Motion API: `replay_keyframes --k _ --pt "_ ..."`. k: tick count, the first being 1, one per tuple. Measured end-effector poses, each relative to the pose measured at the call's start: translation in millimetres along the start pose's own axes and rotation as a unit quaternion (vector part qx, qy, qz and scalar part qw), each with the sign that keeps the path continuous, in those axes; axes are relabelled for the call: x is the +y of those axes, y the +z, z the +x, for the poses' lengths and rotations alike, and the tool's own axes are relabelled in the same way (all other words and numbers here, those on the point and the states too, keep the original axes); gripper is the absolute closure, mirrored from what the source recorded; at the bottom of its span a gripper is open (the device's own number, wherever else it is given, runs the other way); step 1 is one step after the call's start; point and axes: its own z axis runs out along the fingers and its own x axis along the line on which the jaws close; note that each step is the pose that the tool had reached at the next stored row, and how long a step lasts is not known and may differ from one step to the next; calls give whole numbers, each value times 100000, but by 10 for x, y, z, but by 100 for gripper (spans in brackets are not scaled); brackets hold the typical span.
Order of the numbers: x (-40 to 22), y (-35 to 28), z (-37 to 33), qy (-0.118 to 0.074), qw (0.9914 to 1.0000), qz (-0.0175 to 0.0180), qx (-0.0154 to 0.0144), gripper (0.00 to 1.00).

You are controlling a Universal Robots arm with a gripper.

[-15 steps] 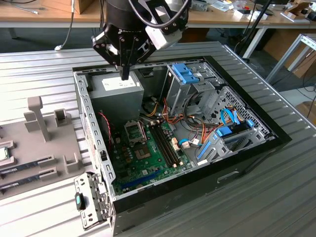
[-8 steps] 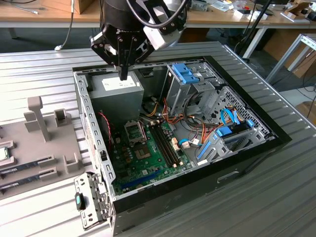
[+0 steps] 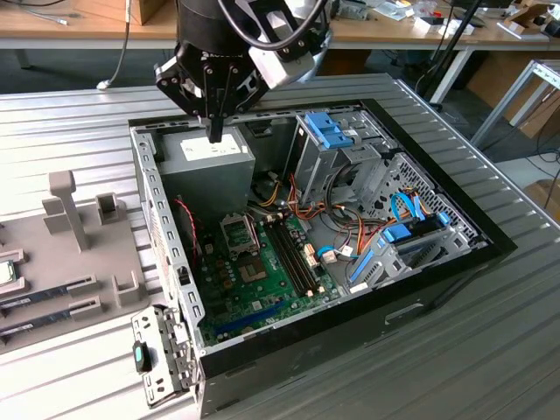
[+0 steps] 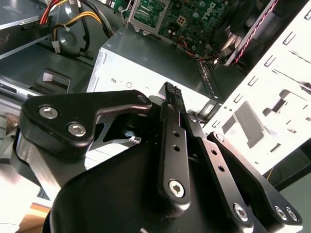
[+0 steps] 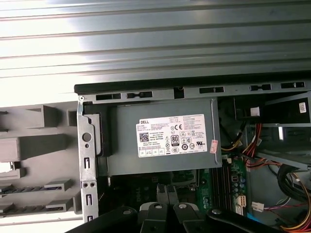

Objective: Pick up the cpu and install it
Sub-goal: 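Reach for the cpu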

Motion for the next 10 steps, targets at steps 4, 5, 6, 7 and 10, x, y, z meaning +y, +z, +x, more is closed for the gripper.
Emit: replay_keyframes --k 4,5,6,7,10 --pt "-2 -1 27 0 100000 5 1 89" --pt "-2 -1 31 1 100000 4 2 89" --pt "-3 -1 38 -1 100000 4 0 89" --pt "-3 -1 43 -1 100000 2 0 89" --pt "-5 -2 61 -2 100000 5 3 89"
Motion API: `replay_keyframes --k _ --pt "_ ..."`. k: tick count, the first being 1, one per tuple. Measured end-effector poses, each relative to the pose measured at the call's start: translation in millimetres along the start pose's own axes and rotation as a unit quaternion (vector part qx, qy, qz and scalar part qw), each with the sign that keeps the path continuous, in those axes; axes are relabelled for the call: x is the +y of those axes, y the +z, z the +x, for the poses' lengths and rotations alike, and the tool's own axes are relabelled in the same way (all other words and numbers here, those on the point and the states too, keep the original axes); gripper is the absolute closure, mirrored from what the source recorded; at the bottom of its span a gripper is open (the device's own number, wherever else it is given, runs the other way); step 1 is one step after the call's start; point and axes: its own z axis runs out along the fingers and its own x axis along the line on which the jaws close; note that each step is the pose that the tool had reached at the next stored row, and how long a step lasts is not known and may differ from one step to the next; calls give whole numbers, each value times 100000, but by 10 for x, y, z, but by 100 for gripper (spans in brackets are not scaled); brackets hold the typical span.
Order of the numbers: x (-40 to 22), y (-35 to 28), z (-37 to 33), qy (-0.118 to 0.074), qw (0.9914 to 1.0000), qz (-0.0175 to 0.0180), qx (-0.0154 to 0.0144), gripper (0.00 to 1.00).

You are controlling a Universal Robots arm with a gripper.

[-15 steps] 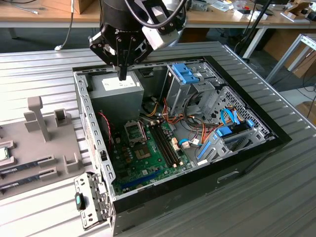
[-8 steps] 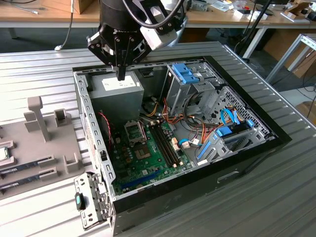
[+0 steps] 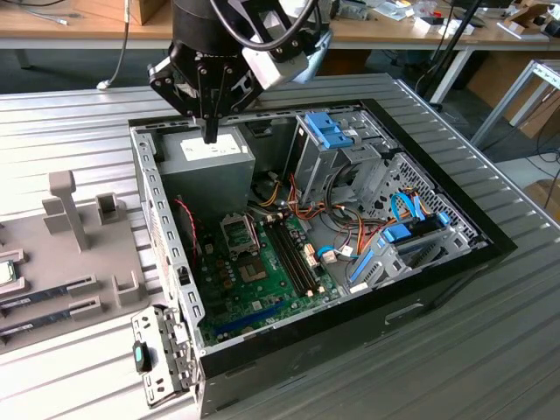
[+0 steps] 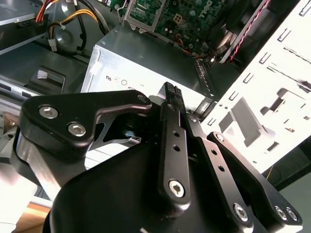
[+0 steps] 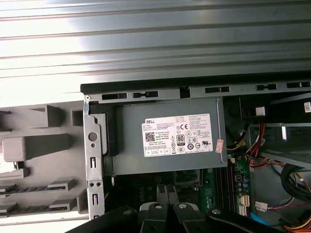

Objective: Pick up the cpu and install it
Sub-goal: 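Reach for the cpu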

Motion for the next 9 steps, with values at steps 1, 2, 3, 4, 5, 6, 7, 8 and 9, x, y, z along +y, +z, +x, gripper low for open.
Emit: replay_keyframes --k 1,2,3,4,5,6,7,8,9 --pt "0 0 5 2 100000 -5 -5 89" --pt "-1 0 12 2 100000 -6 -5 89" --pt "-1 0 18 2 100000 -4 -4 89" --pt "-2 0 25 2 100000 -2 -3 89" --pt "-2 -1 32 5 100000 -2 -2 89" --pt "-3 -1 38 4 100000 -3 -3 89" --pt "-3 -1 44 2 100000 -4 -5 89" --pt "-4 -1 52 3 100000 -4 -3 89" --pt "-5 -1 60 3 100000 -4 -5 89"
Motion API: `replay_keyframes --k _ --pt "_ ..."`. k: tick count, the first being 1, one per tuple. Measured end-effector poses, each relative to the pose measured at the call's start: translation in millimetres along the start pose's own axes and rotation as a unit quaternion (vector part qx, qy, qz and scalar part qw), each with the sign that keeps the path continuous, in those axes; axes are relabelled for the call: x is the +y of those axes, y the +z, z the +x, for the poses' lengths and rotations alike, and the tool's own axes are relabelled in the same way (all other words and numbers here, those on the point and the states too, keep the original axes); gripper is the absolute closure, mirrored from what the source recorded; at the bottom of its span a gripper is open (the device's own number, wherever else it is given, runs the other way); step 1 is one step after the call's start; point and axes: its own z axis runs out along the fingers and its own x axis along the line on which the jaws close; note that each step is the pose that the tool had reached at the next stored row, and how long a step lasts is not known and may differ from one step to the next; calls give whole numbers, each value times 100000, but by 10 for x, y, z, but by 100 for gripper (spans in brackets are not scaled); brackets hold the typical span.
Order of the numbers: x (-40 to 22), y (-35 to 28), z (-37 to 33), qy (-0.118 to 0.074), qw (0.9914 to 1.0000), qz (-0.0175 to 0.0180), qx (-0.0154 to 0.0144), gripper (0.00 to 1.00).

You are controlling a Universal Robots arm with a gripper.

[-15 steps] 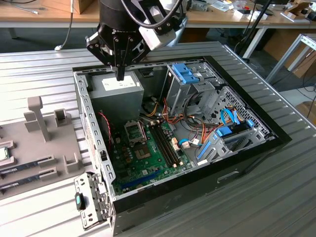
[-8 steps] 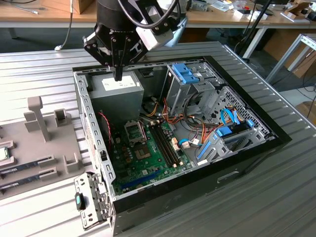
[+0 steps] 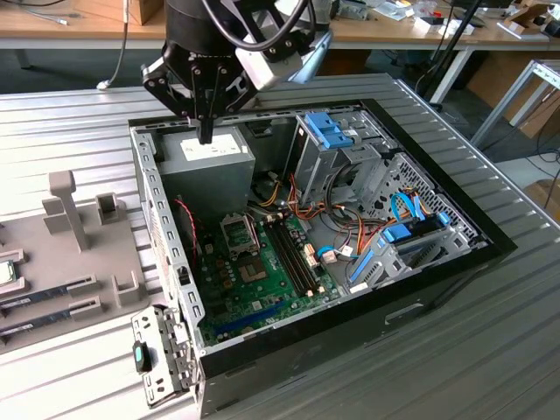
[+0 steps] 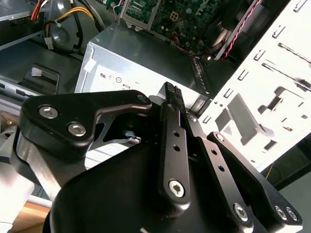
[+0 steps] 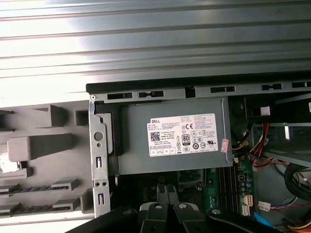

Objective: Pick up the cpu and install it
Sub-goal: 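Reach for the cpu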

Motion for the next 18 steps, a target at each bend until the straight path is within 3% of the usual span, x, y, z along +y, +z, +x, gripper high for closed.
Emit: replay_keyframes --k 18 --pt "-10 -4 137 -3 100000 0 3 89"
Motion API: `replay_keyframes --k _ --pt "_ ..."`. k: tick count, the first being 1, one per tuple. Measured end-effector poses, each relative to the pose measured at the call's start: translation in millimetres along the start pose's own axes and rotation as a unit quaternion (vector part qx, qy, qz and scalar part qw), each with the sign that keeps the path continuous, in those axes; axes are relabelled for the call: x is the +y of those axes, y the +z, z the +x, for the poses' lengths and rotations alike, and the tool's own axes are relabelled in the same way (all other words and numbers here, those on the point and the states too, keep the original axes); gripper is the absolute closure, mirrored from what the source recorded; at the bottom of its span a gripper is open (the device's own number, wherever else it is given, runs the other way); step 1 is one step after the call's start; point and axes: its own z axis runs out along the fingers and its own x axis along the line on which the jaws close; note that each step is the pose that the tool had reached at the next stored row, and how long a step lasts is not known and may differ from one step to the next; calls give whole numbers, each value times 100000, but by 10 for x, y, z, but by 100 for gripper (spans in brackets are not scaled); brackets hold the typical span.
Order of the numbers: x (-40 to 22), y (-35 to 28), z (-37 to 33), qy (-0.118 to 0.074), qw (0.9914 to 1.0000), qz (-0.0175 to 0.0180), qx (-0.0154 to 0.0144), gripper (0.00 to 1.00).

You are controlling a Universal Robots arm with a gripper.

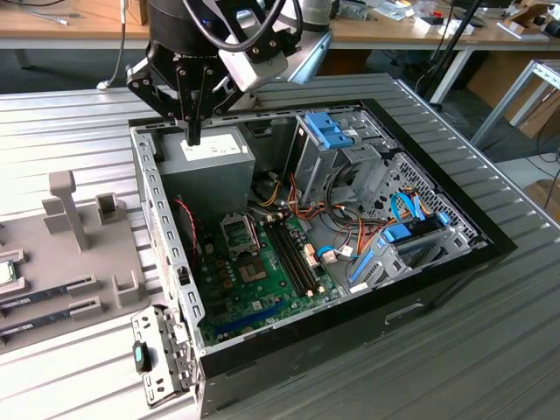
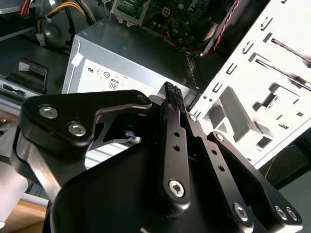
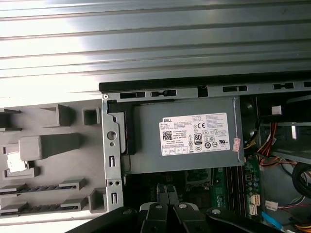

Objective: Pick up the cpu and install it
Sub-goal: 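Reach for the cpu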

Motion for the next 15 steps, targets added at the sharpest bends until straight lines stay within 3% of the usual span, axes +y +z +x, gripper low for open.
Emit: replay_keyframes --k 15 --pt "-9 -3 117 6 100000 3 0 89"
